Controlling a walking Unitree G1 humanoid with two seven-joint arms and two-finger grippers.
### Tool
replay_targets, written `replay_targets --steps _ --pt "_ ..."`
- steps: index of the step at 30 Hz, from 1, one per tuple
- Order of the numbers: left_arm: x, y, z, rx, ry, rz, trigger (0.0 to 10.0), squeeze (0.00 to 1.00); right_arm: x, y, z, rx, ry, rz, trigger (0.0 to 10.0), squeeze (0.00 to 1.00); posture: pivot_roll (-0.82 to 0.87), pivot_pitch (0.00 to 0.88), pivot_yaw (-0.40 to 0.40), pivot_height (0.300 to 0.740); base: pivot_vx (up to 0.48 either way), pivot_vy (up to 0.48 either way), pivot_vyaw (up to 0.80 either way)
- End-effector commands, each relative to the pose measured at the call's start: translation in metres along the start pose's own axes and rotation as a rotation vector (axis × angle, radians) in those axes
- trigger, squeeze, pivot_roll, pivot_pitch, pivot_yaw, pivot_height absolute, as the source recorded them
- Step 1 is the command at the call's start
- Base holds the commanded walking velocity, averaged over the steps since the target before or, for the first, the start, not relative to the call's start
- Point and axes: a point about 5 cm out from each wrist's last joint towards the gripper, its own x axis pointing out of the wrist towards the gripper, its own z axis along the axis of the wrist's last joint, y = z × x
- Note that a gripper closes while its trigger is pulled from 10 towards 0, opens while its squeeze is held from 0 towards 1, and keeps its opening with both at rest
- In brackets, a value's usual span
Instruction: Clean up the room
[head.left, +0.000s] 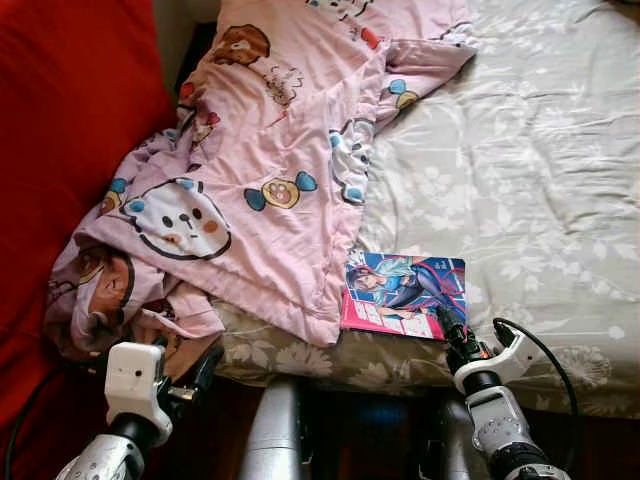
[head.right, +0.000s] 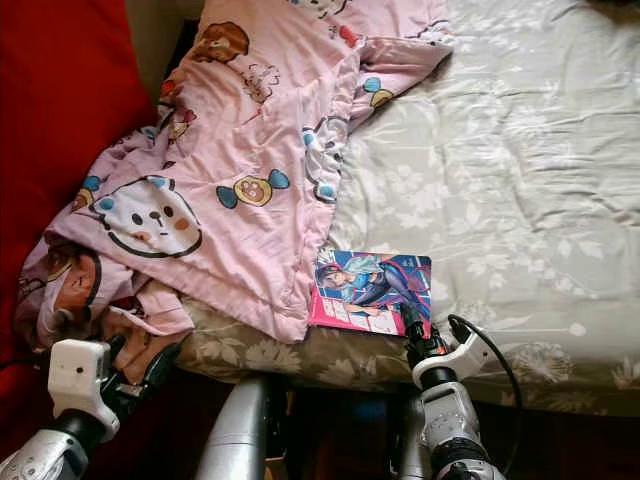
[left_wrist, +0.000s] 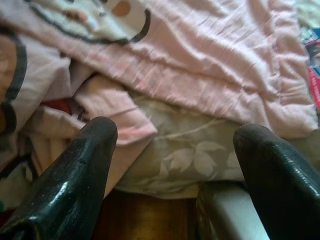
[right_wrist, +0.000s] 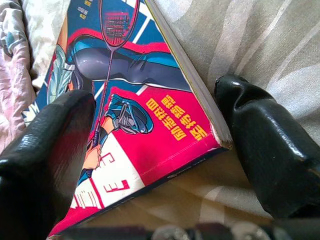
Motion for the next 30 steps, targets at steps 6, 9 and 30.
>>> replay_targets --steps 6,9,30 --pt "-0.008 0.007 0.0 0.015 0.027 0.02 10.0 0.0 -0.021 -0.015 -0.047 0.063 0.205 -0.1 10.0 0.0 0.31 0.381 0.181 0.622 0.0 0.0 0.0" --pt "-0.008 0.008 0.001 0.02 0.03 0.019 10.0 0.0 -0.018 -0.009 -0.05 0.093 0.208 -0.067 10.0 0.0 0.31 0.379 0.184 0.622 0.0 0.0 0.0" --pt "-0.003 0.007 0.002 0.035 0.031 0.004 10.0 0.0 -0.018 -0.005 -0.052 0.125 0.213 -0.004 0.0 0.0 0.3 0.366 0.184 0.622 0.0 0.0 0.0"
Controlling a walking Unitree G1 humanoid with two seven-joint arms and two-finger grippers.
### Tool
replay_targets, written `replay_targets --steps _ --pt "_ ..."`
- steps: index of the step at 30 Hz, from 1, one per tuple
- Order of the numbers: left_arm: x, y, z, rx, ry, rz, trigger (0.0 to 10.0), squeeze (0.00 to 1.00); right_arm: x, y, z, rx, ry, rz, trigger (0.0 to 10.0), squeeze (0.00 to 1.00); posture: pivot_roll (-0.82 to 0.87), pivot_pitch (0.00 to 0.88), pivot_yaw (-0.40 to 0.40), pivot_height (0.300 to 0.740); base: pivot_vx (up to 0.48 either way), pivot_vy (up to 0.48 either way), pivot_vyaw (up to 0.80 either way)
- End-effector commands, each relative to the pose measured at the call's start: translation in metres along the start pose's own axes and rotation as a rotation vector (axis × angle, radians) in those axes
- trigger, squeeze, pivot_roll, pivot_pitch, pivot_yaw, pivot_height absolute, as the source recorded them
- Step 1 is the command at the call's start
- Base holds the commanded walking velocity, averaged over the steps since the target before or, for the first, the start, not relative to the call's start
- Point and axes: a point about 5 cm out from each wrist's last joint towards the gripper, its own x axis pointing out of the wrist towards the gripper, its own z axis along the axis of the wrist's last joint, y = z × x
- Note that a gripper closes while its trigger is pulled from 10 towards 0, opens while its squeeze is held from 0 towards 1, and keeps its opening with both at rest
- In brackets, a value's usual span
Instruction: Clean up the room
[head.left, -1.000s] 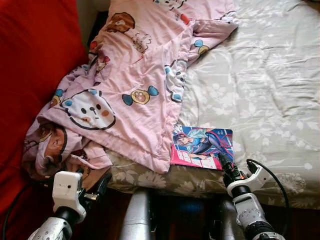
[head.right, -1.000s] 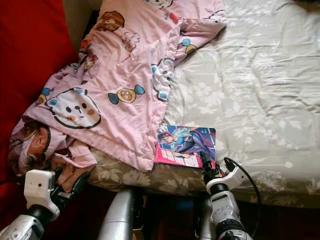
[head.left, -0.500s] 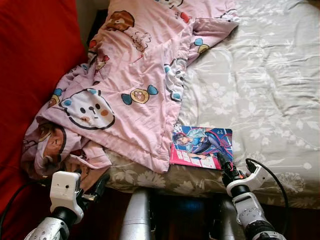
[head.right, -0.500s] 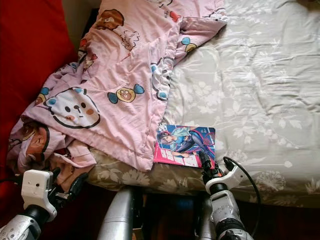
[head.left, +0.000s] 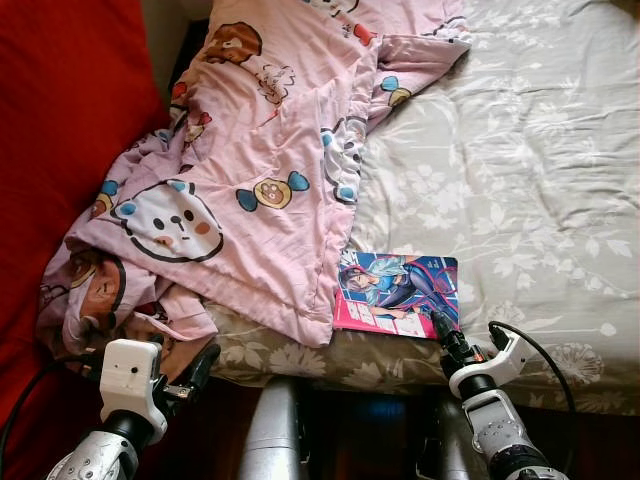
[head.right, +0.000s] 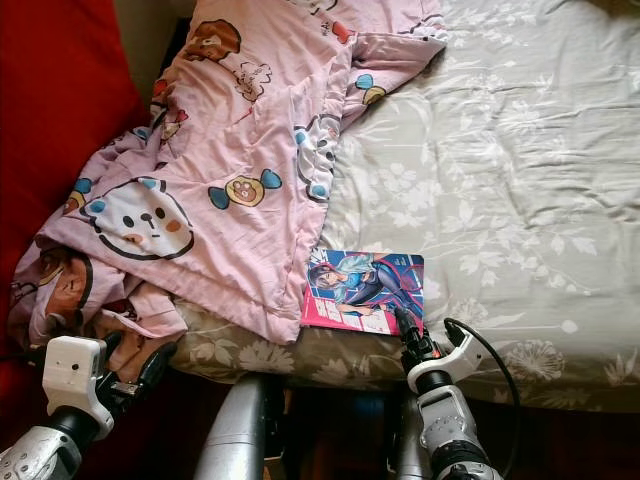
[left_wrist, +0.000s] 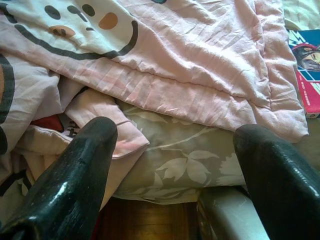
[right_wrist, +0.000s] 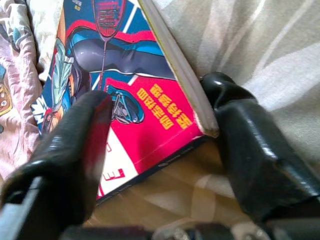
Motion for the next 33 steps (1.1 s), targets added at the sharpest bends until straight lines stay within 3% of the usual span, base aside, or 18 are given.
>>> replay_targets --steps 1,12,23,26,32,33 --pt "-0.004 0.005 -0.007 0.005 0.044 0.015 10.0 0.0 -0.015 -0.01 -0.044 0.088 0.15 -0.068 0.0 0.0 0.29 0.361 0.184 0.622 0.0 0.0 0.0" --pt "0.013 0.001 -0.015 -0.007 0.034 0.012 10.0 0.0 -0.01 -0.007 -0.036 0.074 0.122 -0.076 0.0 0.0 0.23 0.31 0.156 0.622 0.0 0.0 0.0" --pt "0.059 -0.008 -0.019 -0.046 -0.027 0.008 10.0 0.0 0.0 -0.003 -0.003 0.051 -0.045 -0.073 0.0 0.0 0.13 0.17 0.099 0.622 0.0 0.0 0.0" --pt "0.071 -0.01 -0.021 -0.068 -0.043 0.015 10.0 0.0 -0.001 -0.002 0.013 0.011 -0.142 -0.052 0.0 0.0 0.07 0.113 0.087 0.622 0.0 0.0 0.0" --pt "0.083 -0.014 -0.024 -0.075 -0.051 0.012 10.0 0.0 -0.004 -0.004 0.028 -0.008 -0.246 -0.069 0.0 0.0 0.03 0.066 0.078 0.622 0.0 0.0 0.0" --pt "0.086 -0.015 -0.025 -0.078 -0.052 0.013 10.0 0.0 -0.006 -0.004 0.033 -0.059 -0.272 -0.084 0.0 0.0 0.02 0.054 0.077 0.622 0.0 0.0 0.0"
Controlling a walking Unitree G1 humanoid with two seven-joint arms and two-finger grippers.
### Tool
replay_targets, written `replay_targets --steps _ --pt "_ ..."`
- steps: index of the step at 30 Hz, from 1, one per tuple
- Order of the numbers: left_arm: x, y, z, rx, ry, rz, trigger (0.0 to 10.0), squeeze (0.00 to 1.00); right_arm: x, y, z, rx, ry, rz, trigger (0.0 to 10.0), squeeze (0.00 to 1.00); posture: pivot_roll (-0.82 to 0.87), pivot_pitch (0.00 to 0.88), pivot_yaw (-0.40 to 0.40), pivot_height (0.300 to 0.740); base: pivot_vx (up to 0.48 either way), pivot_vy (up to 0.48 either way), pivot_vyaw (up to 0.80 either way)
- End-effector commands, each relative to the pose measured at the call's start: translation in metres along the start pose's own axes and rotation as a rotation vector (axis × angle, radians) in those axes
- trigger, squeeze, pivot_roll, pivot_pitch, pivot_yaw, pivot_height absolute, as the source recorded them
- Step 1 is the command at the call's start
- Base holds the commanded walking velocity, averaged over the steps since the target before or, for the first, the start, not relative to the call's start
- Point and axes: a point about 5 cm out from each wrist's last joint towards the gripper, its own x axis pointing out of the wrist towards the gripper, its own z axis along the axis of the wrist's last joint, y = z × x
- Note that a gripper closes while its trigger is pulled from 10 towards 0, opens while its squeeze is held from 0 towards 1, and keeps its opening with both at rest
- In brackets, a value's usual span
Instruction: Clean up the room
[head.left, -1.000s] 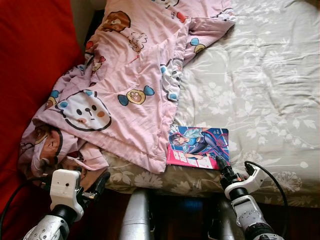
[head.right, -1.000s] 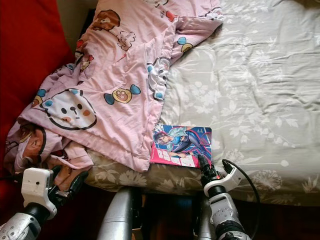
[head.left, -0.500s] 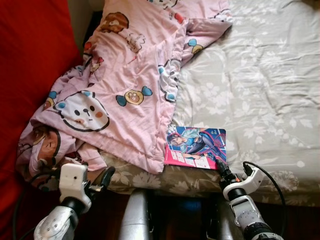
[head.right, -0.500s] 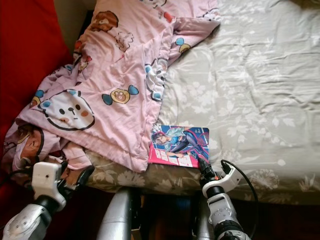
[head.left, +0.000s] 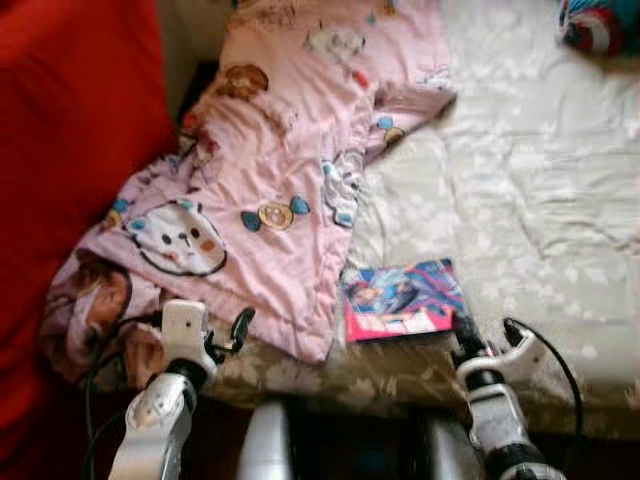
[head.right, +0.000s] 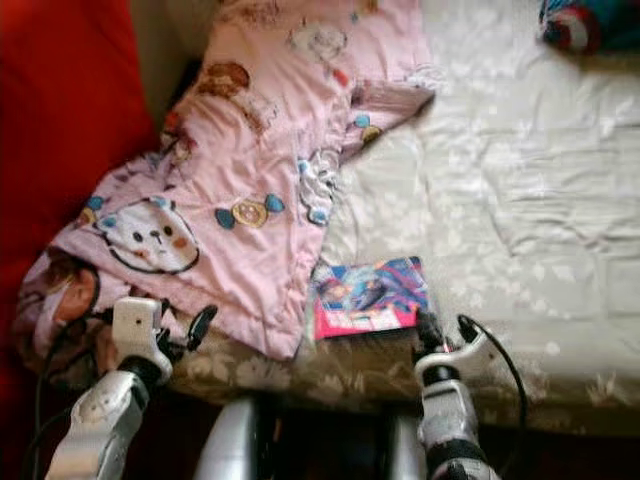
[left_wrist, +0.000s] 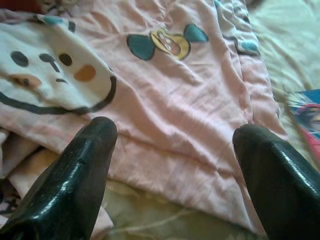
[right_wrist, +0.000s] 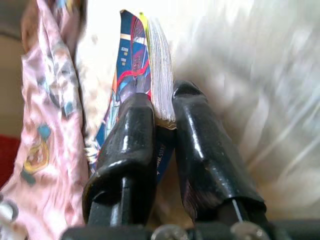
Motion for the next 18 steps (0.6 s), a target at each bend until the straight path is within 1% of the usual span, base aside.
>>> replay_targets --steps 1,2,3,5,6,7,8,9,10,12,15,16,18 --pt "-0.001 0.004 -0.008 0.005 0.018 0.024 10.0 0.0 -0.005 -0.005 0.012 -0.129 -0.073 -0.041 0.0 0.0 0.01 0.042 0.076 0.622 0.0 0.0 0.0" --pt "-0.001 0.004 -0.008 0.005 0.018 0.024 10.0 0.0 -0.005 -0.005 0.012 -0.129 -0.073 -0.041 0.0 0.0 0.01 0.042 0.076 0.622 0.0 0.0 0.0" --pt "0.001 0.004 -0.009 -0.009 0.016 0.031 10.0 0.0 -0.006 -0.002 0.017 -0.228 -0.097 -0.044 0.0 0.0 0.0 0.028 0.072 0.622 0.0 0.0 0.0" --pt "0.001 0.004 -0.01 -0.023 0.015 0.038 10.0 0.0 -0.006 0.003 0.02 -0.292 -0.111 -0.028 0.0 0.0 -0.01 0.016 0.068 0.622 0.0 0.0 0.0" --pt "0.001 0.004 -0.011 -0.026 0.013 0.04 10.0 0.0 -0.006 0.006 0.022 -0.335 -0.114 -0.012 2.2 0.0 -0.01 0.016 0.068 0.622 0.0 0.0 0.0" --pt "0.001 0.004 -0.012 -0.026 0.012 0.042 10.0 0.0 -0.007 0.008 0.022 -0.362 -0.115 -0.002 2.2 0.0 -0.01 0.016 0.068 0.622 0.0 0.0 0.0" --pt "0.001 0.004 -0.013 -0.029 0.009 0.046 10.0 0.0 -0.007 0.012 0.024 -0.441 -0.12 0.021 10.0 0.0 -0.02 0.0 0.061 0.622 0.0 0.0 0.0" --pt "0.001 0.005 -0.013 -0.035 0.005 0.054 10.0 0.0 -0.008 0.017 0.026 -0.545 -0.115 0.042 10.0 0.0 -0.02 0.0 0.058 0.622 0.0 0.0 0.0" --pt "0.0 0.006 -0.014 -0.038 0.003 0.063 10.0 0.0 -0.01 0.026 0.029 -0.701 -0.116 0.107 10.0 0.0 -0.03 0.0 0.052 0.622 0.0 0.0 0.0" --pt "0.001 0.006 -0.015 -0.037 -0.003 0.065 10.0 0.0 -0.012 0.028 0.031 -0.751 -0.117 0.123 10.0 0.0 -0.03 0.0 0.049 0.622 0.0 0.0 0.0" --pt "0.002 0.006 -0.017 -0.037 -0.006 0.067 10.0 0.0 -0.014 0.032 0.035 -0.771 -0.141 0.14 10.0 0.0 -0.04 0.0 0.045 0.622 0.0 0.0 0.0" --pt "0.002 0.006 -0.019 -0.04 -0.007 0.074 10.0 0.0 -0.016 0.033 0.038 -0.789 -0.165 0.135 10.0 0.0 -0.05 0.0 0.041 0.627 0.0 0.0 0.0" --pt "0.002 0.006 -0.019 -0.041 -0.006 0.076 10.0 0.0 -0.017 0.033 0.039 -0.795 -0.17 0.128 10.0 0.0 -0.05 0.0 0.04 0.632 0.0 0.0 0.0"
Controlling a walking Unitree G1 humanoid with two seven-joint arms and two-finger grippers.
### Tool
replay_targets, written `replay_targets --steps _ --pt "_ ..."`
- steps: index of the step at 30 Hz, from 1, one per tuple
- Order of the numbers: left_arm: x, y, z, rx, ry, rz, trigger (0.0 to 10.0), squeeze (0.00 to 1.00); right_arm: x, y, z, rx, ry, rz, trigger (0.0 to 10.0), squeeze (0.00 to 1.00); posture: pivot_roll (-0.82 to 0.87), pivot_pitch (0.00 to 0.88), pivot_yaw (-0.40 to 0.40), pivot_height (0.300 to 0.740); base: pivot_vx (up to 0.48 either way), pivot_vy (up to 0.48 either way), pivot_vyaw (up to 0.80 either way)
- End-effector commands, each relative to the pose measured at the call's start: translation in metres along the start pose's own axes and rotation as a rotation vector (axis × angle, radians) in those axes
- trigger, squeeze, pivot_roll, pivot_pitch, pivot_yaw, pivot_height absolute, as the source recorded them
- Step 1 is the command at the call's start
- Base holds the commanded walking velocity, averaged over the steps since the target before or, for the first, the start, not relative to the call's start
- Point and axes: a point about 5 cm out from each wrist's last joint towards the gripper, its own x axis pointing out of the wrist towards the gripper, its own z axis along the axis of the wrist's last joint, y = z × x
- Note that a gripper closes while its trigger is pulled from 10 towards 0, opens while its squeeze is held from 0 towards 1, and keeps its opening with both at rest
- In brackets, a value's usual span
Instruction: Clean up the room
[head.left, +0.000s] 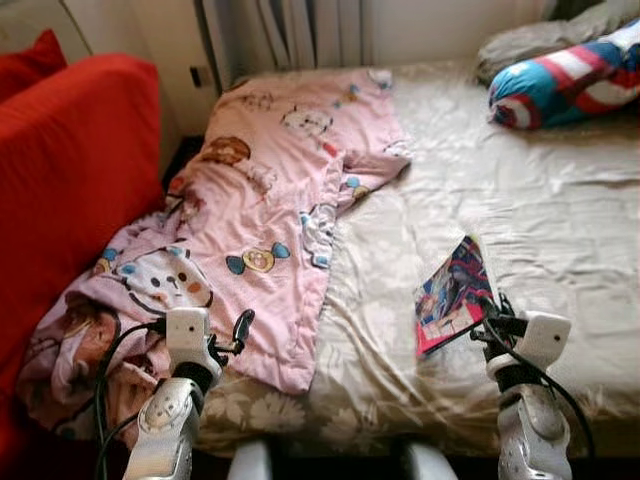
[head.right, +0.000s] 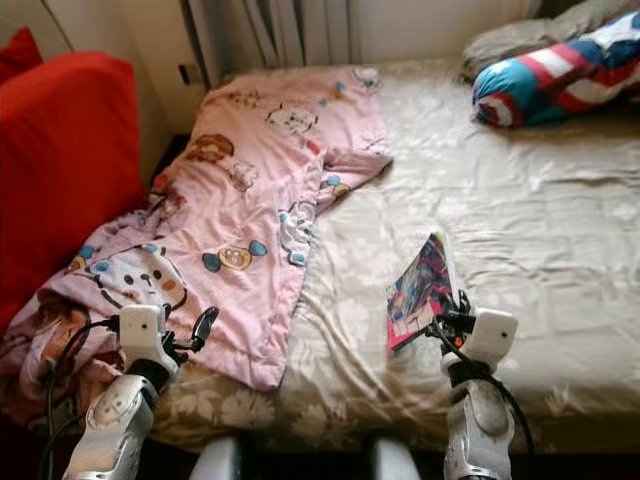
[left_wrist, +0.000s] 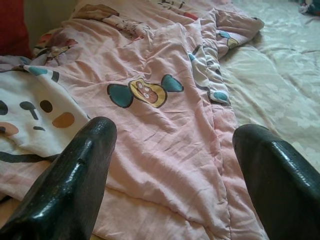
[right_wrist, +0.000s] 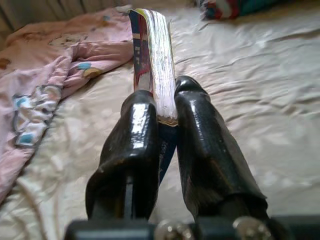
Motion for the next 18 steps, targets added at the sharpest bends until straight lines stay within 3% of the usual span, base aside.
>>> replay_targets --steps 1,18 --pt "0.0 0.002 -0.003 -0.004 0.005 0.015 10.0 0.0 0.003 0.002 0.007 -0.041 -0.023 0.0 10.0 0.0 -0.05 0.0 0.038 0.642 0.0 0.0 0.0" --pt "0.006 0.001 -0.007 -0.027 0.0 0.033 10.0 0.0 0.003 0.012 0.004 -0.053 0.02 -0.01 10.0 0.0 -0.05 0.0 0.02 0.707 0.0 0.0 0.0"
